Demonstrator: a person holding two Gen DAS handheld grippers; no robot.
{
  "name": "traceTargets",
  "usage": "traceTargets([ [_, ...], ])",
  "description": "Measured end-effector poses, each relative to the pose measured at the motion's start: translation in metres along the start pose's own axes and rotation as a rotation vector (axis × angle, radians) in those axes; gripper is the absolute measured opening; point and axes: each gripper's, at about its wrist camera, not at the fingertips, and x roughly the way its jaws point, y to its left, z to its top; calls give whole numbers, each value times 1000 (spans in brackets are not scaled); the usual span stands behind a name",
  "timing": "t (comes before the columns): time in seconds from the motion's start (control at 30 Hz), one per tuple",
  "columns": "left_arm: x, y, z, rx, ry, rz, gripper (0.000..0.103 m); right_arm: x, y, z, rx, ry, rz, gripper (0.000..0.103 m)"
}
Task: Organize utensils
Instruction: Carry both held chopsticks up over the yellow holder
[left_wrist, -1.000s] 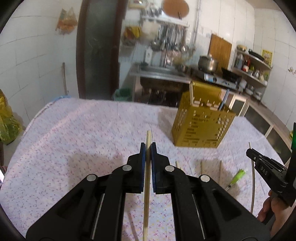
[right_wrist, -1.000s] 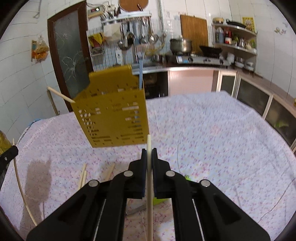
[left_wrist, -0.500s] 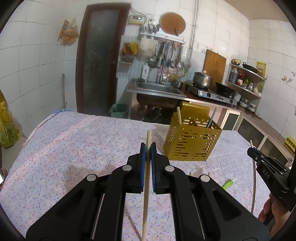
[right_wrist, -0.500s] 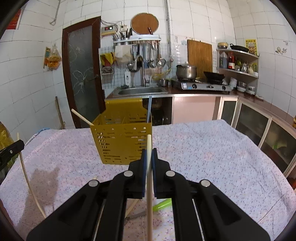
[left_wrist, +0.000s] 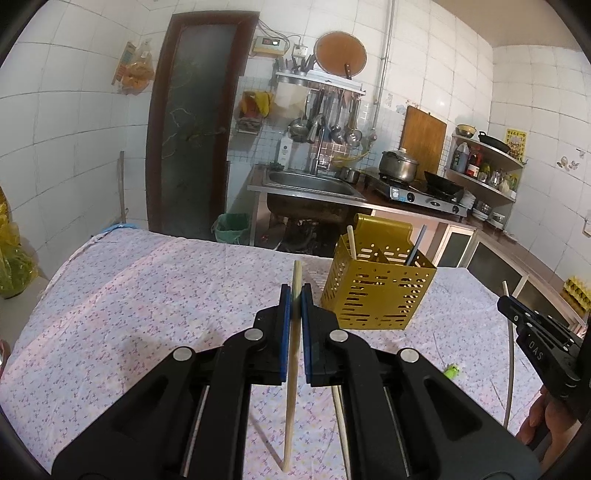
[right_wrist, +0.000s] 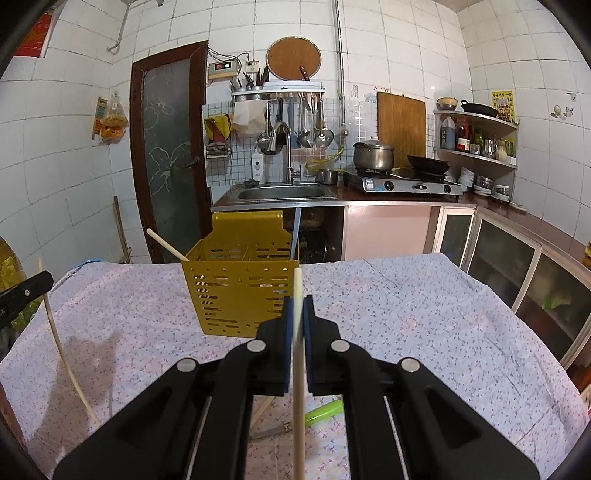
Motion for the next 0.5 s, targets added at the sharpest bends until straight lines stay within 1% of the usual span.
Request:
traceTargets([
  [0.17,0,-1,3,5,-17,-14,4,4,-5,1,16,5,18,6],
  [0.33,5,-4,4,15,-12,-18,4,10,-10,1,26,18,36,6],
  [0.5,7,-6,5,27,-12,-26,4,22,-26,-3,102,52,93,6],
])
